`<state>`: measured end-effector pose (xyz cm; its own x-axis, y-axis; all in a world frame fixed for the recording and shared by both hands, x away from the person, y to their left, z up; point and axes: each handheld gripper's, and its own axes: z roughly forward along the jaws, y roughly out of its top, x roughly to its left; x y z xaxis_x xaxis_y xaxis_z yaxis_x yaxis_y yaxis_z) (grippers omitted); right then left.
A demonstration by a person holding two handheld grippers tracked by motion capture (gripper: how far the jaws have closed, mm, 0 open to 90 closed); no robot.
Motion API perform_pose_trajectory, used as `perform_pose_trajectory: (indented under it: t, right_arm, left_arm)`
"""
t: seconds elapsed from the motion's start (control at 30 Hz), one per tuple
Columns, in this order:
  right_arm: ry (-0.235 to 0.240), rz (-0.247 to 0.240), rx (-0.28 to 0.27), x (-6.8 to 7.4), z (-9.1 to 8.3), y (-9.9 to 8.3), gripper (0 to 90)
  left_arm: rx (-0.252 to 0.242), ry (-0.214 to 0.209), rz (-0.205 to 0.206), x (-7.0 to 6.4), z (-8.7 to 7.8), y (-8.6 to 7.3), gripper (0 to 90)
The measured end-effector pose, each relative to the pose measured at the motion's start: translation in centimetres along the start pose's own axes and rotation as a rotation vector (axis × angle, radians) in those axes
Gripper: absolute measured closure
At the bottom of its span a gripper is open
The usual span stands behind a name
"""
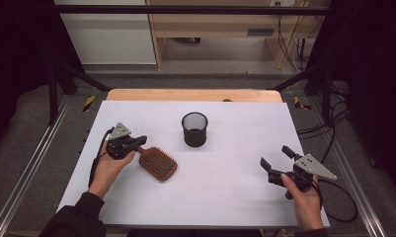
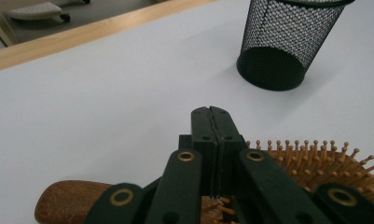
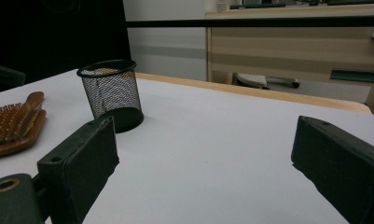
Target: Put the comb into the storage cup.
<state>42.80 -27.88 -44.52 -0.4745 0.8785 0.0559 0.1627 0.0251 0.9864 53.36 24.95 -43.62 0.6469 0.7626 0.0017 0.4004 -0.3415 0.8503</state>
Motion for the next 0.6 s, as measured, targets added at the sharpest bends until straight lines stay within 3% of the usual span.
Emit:
perform_pose_trajectory:
  t: [0.4, 0.6]
  right_arm:
    - [0.004, -0.001, 0.002, 0.0, 0.0, 0.0, 7.5]
    - [0.006, 0.001, 0.005, 0.0, 0.0, 0.0, 7.5]
  left_arm:
    - [0.093, -0.014, 0.013, 0.8, 2.7, 1.1, 90.0]
    - [0.174, 0.014, 0.017, 1.8, 3.6, 0.4, 90.0]
